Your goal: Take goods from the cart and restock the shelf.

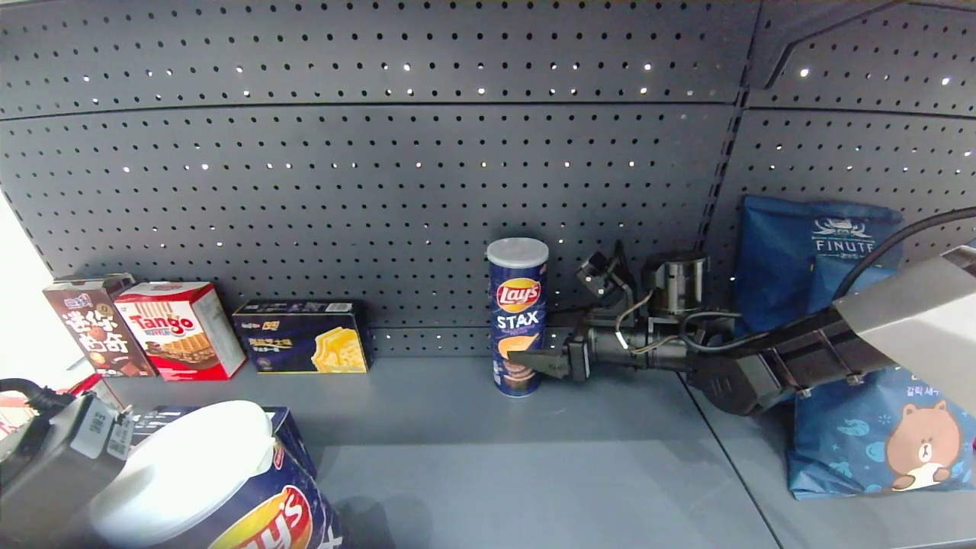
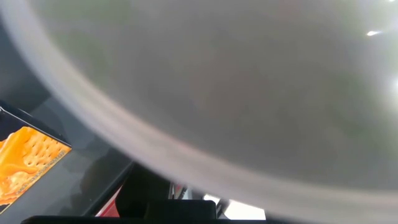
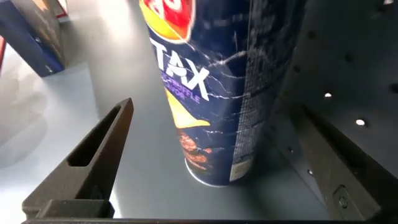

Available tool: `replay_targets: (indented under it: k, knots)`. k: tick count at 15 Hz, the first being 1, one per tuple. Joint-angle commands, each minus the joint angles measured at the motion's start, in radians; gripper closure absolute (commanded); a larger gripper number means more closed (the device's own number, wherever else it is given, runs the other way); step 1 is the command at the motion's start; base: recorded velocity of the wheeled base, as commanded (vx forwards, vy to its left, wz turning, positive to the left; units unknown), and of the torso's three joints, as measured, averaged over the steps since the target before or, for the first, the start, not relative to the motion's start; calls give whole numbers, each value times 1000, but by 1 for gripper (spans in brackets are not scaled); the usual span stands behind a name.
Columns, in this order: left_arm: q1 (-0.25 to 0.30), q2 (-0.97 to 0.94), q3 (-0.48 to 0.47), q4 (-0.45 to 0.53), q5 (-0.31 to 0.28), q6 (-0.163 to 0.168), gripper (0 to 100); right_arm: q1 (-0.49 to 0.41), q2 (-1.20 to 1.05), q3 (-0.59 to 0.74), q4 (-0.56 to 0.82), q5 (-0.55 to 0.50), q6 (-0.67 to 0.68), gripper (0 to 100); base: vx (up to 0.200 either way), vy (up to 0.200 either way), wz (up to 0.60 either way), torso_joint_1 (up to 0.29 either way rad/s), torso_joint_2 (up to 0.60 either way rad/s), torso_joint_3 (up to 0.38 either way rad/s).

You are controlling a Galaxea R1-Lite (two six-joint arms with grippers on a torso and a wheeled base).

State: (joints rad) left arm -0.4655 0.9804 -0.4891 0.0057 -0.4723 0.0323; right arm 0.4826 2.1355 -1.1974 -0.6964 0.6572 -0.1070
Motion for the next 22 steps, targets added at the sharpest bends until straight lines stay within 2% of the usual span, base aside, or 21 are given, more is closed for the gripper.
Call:
replay_targets:
  k: [1, 7, 8, 12, 15, 16, 22]
  knots:
    - [1, 0, 0, 0, 0, 0, 100, 4, 44, -24, 0, -1, 0, 0, 0, 0, 0, 0, 0, 0]
    - [1, 0, 11, 2, 0, 0, 100, 8, 109, -103, 1, 2, 21, 0, 0, 0, 0, 0, 0, 0]
    - [1, 0, 18, 0, 0, 0, 100, 10, 112, -106, 1, -1, 21, 100, 0, 0, 0, 0, 0, 0]
    - [1, -14, 35, 0, 0, -3, 100, 24, 104, -99, 1, -5, 23, 100, 0, 0, 0, 0, 0, 0]
    - [1, -23, 34, -4, 0, -42, 100, 44, 75, -77, 1, -8, 29, 100, 0, 0, 0, 0, 0, 0]
    - [1, -29, 32, -4, 1, -43, 100, 50, 55, -60, 1, -8, 29, 100, 0, 0, 0, 0, 0, 0]
    - [1, -52, 32, -4, 1, -43, 100, 59, -163, 177, 0, -22, 24, 100, 0, 0, 0, 0, 0, 0]
